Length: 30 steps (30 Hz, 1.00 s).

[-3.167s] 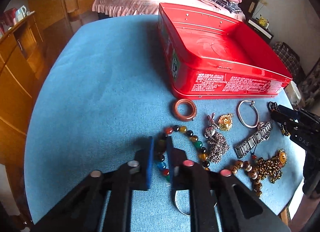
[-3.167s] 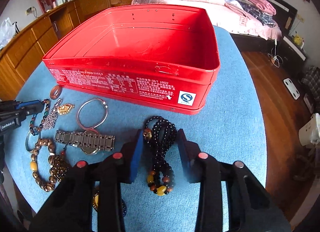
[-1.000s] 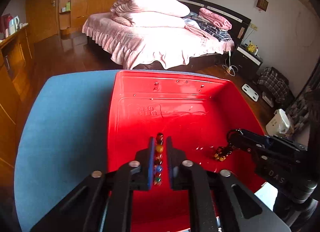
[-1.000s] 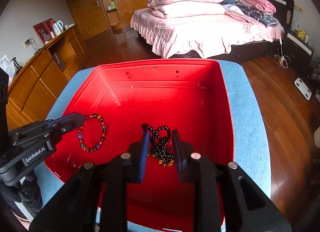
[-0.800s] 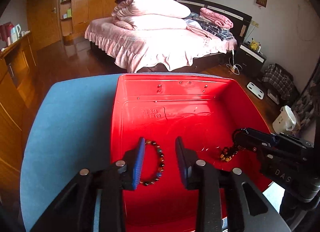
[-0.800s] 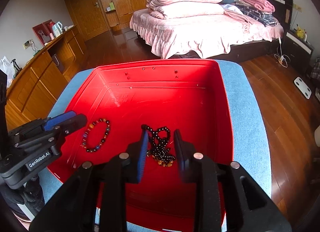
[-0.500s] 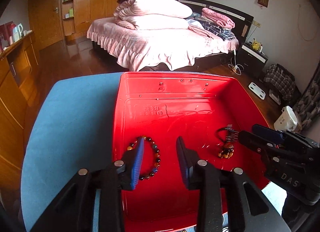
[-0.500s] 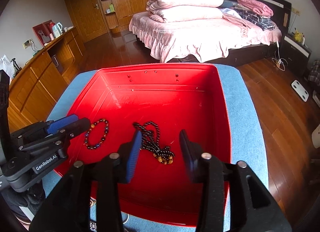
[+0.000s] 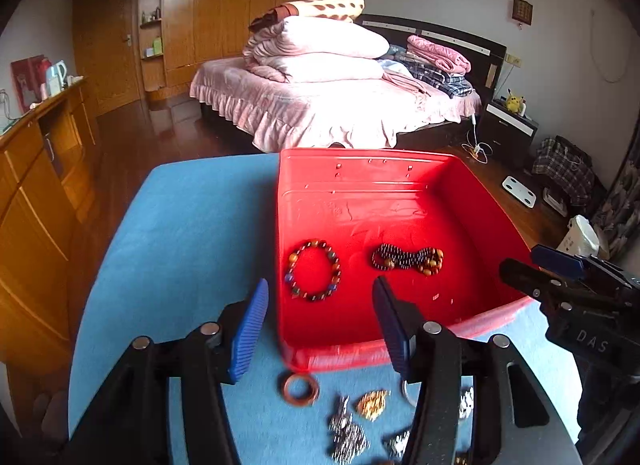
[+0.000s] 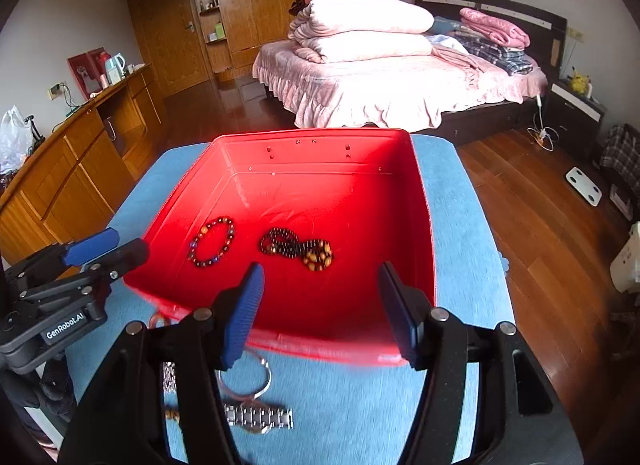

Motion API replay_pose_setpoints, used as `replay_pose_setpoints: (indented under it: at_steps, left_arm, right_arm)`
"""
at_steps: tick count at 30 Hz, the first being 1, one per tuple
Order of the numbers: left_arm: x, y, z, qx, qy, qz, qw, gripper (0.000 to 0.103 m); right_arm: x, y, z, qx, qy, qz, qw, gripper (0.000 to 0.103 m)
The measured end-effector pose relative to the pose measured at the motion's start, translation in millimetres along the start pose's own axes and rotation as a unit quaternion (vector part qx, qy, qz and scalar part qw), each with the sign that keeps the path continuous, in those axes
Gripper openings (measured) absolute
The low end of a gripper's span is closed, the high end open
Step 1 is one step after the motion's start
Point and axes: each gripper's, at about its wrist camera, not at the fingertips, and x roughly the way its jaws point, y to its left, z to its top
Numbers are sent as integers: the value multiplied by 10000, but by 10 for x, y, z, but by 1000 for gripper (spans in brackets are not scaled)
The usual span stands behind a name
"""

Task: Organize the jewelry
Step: 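Withdraw both tools from the box back over the remaining jewelry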

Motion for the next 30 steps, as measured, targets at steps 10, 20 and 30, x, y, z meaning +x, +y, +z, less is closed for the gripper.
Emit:
replay_pose_setpoints:
  at_steps: [10, 20, 30]
  left_arm:
    - [-311, 99, -576, -102, 9, 232, 9997, 54]
    - [-369, 164, -1025, -125, 346, 311, 9988, 54]
    - [-464, 173, -1390, -46, 474, 348, 9983, 54]
  right_arm:
    - [-324, 111, -579, -67, -105, -366, 9993, 58]
    - [-429, 97, -1055, 17, 140, -201, 9997, 55]
    - [-456, 116, -1492, 83, 377, -123, 9992, 50]
